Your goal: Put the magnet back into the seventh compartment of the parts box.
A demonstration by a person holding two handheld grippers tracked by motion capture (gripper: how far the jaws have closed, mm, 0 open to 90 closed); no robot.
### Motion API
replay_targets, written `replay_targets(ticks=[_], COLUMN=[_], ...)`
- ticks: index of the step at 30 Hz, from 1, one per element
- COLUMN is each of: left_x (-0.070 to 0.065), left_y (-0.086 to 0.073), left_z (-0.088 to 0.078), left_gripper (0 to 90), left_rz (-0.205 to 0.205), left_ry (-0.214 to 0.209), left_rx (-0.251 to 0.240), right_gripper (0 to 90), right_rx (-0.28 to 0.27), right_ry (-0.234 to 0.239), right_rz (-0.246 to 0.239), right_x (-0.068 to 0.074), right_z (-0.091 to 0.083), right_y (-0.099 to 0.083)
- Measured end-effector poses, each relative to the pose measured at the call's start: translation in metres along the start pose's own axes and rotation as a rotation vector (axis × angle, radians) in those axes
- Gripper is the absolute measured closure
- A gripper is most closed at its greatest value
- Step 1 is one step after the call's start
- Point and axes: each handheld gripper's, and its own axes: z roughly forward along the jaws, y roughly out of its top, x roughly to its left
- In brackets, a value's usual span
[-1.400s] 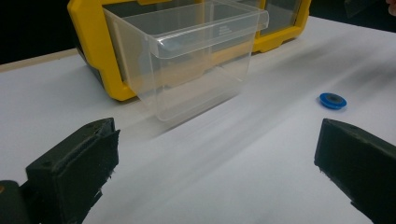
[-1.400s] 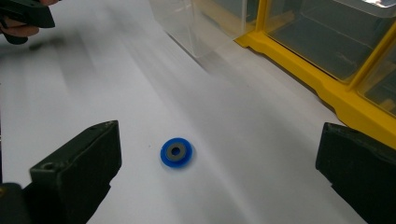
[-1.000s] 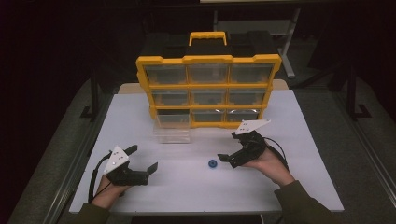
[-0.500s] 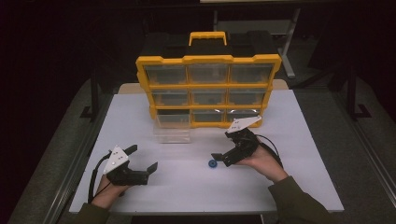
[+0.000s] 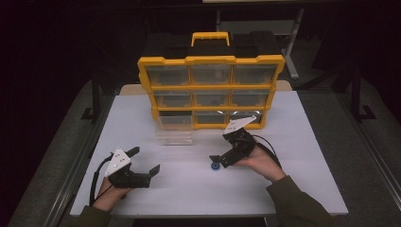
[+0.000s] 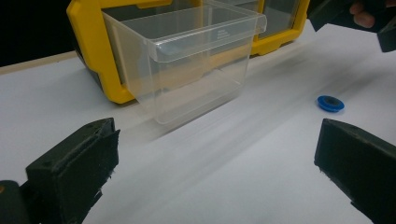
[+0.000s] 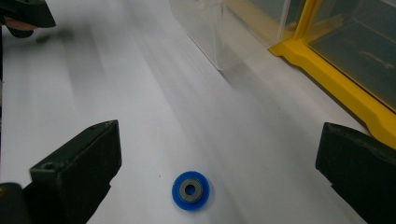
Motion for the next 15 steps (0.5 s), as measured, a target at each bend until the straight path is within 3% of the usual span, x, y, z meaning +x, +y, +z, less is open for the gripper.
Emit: replay_targets(ticks=[10,13,15], left_x=[-0.001,-0.002,-0.001], left_y=[0.0,-0.001,-0.001], left_z=[-0.001,0.0,0.0], left_gripper=[0.0,0.0,0.0], left_rz=[0.001,-0.001,0.009], left_ry=[-0.001,-0.002,-0.003], left_rx=[0.002,0.004,0.005], right_gripper=[0.1,3.5,3.7], right_rx=[0.071,0.097,0.107], right_ry=[0.007,-0.003,0.003], right_rz=[-0.006,-0.038,-0.025], right_x=[0.002,0.003,0.006], right_z=[0.013,0.017,0.019], right_y=[-0.001,-0.003,-0.003])
